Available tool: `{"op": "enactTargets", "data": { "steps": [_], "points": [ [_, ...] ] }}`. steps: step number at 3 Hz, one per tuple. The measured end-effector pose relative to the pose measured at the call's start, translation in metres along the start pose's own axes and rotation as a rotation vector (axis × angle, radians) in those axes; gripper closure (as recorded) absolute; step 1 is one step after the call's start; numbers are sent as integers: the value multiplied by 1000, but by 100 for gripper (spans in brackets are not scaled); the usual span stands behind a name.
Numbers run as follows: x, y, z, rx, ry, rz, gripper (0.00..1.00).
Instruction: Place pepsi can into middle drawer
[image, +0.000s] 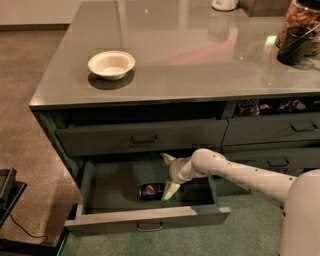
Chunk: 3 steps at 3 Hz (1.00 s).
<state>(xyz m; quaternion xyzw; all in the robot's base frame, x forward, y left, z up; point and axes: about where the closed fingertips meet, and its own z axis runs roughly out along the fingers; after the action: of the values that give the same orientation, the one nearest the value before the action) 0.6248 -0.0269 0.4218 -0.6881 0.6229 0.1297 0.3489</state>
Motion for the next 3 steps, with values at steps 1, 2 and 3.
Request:
{"op": "enactTargets", "data": {
  "steps": [1,2,3],
  "points": [
    [20,-2,-26,49,40,33,0],
    [44,-3,-65,129,92,78,17],
    [64,-4,-119,252,164,113,40]
  ]
}}
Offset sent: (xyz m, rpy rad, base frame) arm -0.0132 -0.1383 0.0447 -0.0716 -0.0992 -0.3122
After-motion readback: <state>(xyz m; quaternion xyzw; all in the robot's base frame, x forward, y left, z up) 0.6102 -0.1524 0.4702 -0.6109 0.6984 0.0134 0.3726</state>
